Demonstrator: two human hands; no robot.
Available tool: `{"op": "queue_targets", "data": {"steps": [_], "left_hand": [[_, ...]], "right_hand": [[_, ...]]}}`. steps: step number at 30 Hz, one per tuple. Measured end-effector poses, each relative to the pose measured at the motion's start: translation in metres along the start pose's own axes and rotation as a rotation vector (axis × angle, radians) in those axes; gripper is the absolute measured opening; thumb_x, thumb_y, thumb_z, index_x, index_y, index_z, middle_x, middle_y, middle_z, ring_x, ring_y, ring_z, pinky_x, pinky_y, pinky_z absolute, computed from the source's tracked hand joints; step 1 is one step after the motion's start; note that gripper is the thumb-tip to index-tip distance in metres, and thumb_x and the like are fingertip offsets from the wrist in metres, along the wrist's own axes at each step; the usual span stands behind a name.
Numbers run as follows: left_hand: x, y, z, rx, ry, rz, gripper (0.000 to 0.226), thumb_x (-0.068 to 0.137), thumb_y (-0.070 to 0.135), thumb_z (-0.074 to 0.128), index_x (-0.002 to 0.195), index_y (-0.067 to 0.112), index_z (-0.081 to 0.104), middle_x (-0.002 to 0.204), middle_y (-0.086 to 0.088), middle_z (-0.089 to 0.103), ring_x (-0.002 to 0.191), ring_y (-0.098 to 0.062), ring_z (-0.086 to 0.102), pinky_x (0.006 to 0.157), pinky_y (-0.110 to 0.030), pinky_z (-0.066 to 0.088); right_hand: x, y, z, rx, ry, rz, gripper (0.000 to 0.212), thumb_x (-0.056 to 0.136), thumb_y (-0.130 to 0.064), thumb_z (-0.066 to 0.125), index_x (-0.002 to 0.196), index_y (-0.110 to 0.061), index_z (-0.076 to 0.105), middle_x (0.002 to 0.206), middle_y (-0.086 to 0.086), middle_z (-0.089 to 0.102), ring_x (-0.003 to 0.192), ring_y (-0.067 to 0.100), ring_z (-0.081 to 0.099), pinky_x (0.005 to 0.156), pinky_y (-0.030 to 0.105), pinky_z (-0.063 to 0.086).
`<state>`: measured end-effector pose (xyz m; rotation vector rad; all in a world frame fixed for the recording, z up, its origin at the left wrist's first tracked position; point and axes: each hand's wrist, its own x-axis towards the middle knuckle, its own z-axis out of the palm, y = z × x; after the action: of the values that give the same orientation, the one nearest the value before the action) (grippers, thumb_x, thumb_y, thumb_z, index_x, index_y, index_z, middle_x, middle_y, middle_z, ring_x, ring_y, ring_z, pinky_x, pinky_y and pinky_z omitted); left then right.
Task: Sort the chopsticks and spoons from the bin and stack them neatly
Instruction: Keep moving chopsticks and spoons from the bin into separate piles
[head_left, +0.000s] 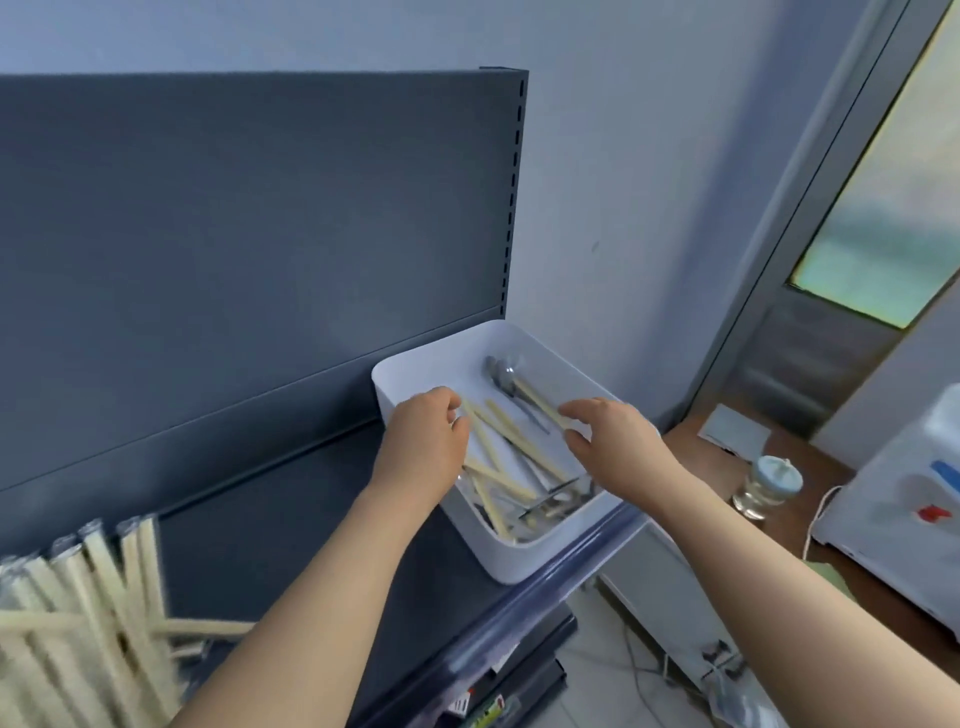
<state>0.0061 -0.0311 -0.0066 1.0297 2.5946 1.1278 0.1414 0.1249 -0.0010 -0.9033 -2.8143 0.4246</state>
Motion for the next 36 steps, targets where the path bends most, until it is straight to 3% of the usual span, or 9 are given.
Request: {"op": "queue_targets", "data": {"steps": [3,9,14,17,20,23,27,30,36], "left_hand": [[0.032,0.001,0.019,0.033,-0.098,-0.080,0.033,0.097,0.018,0.051,0.129,0.009,0.054,0.114,-0.003,0.060,0.092,-0.014,0.056,0.079,-0.024,0.045],[0.059,-0.006,0.044,0.120,-0.272,-0.265,0.035,0.091,0.025,0.062,0.121,0.010,0.054,0.122,-0.009,0.050,0.101,-0.026,0.060,0.085,-0.032,0.051],[0.064,-0.010,0.057,0.234,-0.218,-0.316,0.025,0.090,0.027,0.063,0.107,0.010,0.055,0.117,-0.007,0.048,0.091,-0.027,0.060,0.082,-0.034,0.052],[0.063,-0.007,0.061,0.289,-0.170,-0.361,0.022,0.090,0.021,0.062,0.099,0.003,0.052,0.107,-0.008,0.050,0.083,-0.025,0.058,0.067,-0.029,0.046],[0.065,-0.001,0.062,0.291,-0.133,-0.451,0.030,0.087,0.019,0.066,0.106,0.004,0.048,0.101,-0.009,0.056,0.081,-0.025,0.060,0.060,-0.027,0.041],[0.066,0.006,0.067,0.271,-0.108,-0.570,0.031,0.083,0.020,0.069,0.095,0.009,0.042,0.083,-0.004,0.050,0.068,-0.019,0.051,0.051,-0.027,0.036],[0.062,0.014,0.074,0.275,-0.108,-0.686,0.027,0.085,0.026,0.069,0.096,0.013,0.049,0.091,-0.004,0.056,0.076,-0.018,0.053,0.053,-0.023,0.037],[0.059,0.015,0.076,0.277,-0.082,-0.734,0.036,0.086,0.028,0.068,0.070,0.012,0.041,0.071,-0.001,0.044,0.068,-0.016,0.048,0.046,-0.023,0.029],[0.057,0.018,0.076,0.256,-0.002,-0.760,0.021,0.089,0.025,0.065,0.085,0.014,0.048,0.084,-0.001,0.049,0.073,-0.016,0.049,0.057,-0.025,0.037]], "right_hand": [[0.033,0.021,0.009,0.050,-0.104,0.011,0.036,0.094,-0.021,0.053,0.129,-0.014,0.059,0.125,0.005,0.063,0.116,0.023,0.057,0.096,0.033,0.045],[0.080,0.037,0.029,0.102,-0.309,-0.006,0.038,0.089,-0.029,0.064,0.124,-0.014,0.061,0.117,0.002,0.064,0.106,0.020,0.059,0.089,0.026,0.044],[0.114,0.034,0.059,0.112,-0.466,-0.043,0.050,0.080,-0.035,0.072,0.121,-0.010,0.061,0.108,0.003,0.064,0.095,0.019,0.060,0.082,0.025,0.047],[0.130,0.029,0.073,0.040,-0.451,-0.084,0.038,0.074,-0.029,0.072,0.101,-0.003,0.065,0.095,0.011,0.067,0.090,0.028,0.065,0.074,0.035,0.056],[0.145,0.025,0.078,-0.016,-0.479,-0.134,0.020,0.073,-0.024,0.072,0.072,-0.009,0.058,0.074,0.006,0.061,0.072,0.027,0.060,0.054,0.027,0.046],[0.158,0.027,0.081,0.003,-0.552,-0.161,0.032,0.074,-0.017,0.068,0.056,-0.012,0.041,0.055,0.003,0.044,0.052,0.020,0.044,0.044,0.024,0.033],[0.170,0.028,0.083,0.031,-0.606,-0.192,0.029,0.077,-0.013,0.061,0.058,-0.011,0.040,0.054,0.002,0.043,0.048,0.016,0.040,0.043,0.024,0.030],[0.180,0.024,0.084,0.100,-0.632,-0.181,0.031,0.078,-0.015,0.060,0.057,-0.012,0.039,0.055,0.002,0.043,0.047,0.017,0.039,0.044,0.024,0.030],[0.180,0.008,0.100,0.170,-0.612,-0.223,0.040,0.077,-0.033,0.072,0.061,-0.012,0.042,0.057,0.000,0.046,0.050,0.014,0.043,0.046,0.025,0.034]]}}
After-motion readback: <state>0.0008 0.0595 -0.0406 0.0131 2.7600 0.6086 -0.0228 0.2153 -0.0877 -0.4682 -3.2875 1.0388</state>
